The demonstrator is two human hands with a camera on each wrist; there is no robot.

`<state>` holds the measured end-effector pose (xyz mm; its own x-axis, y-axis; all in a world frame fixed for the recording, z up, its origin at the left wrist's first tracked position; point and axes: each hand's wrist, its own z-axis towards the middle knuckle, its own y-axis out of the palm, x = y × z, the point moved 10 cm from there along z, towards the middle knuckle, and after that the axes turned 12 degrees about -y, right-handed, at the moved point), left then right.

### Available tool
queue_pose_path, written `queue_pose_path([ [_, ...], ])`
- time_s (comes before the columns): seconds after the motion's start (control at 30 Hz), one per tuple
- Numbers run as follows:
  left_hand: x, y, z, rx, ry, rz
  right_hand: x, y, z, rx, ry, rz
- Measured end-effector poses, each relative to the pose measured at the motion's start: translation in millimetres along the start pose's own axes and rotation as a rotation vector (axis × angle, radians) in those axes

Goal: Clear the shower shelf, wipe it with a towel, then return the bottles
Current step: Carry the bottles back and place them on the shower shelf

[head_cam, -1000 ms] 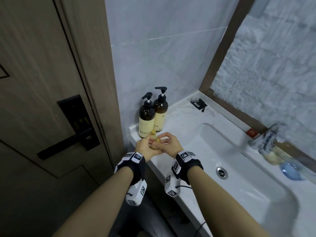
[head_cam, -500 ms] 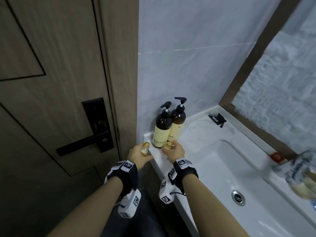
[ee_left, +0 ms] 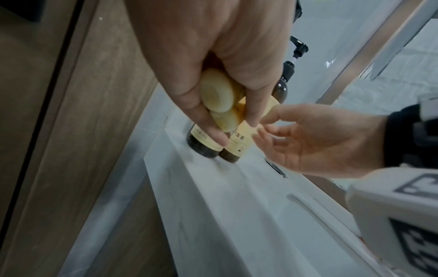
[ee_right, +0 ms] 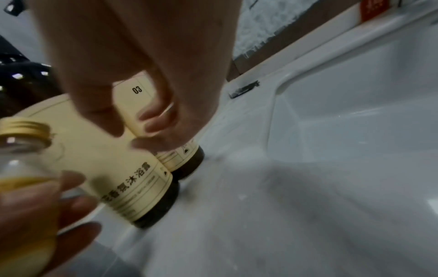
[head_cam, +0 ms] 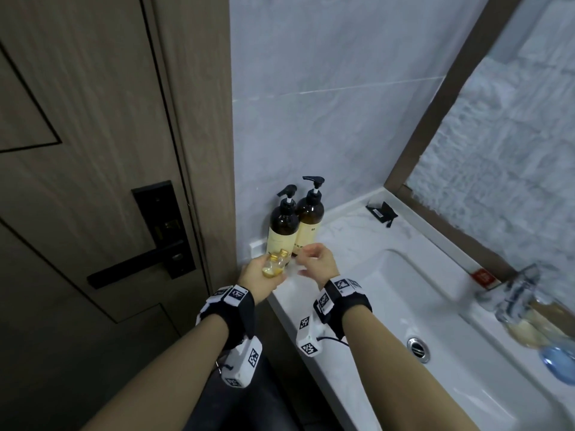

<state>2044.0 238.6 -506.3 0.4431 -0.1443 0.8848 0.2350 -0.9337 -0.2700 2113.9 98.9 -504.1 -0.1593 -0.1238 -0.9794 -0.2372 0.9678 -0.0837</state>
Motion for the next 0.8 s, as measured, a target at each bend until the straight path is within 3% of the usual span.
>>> queue_pose_path([
  [0.07,0.4,-6.2,0.9,0.031,0.007,0.027,-12.9,-25.9,10.4,0.164,-0.051,-0.133],
  [0.1,0.1,-10.1,1.1,0.04,0.01,0.041,-19.3,-30.9,16.6,0.18,-0.071,-0.154],
  [0.27,-7.6,-25.9,1.3,0.0,-0.017,0.11,-57.3,-9.4,47.3,-0.035,-0.203,-0.222],
  [0.37,-11.2,-33.4,3.0,-0.021,-0.02,0.095,-57.7,1.2,60.7,-0.092,-0.213,-0.2],
  [0.67,-17.9,-38.5,14.2,-0.033,-0.036,0.036,-47.3,-33.1,66.4,0.103,-0.268,-0.339],
  [0.8,-15.7,-38.0,17.8,-0.026,-0.033,0.029,-30.0,-62.7,53.5,0.154,-0.199,-0.322],
])
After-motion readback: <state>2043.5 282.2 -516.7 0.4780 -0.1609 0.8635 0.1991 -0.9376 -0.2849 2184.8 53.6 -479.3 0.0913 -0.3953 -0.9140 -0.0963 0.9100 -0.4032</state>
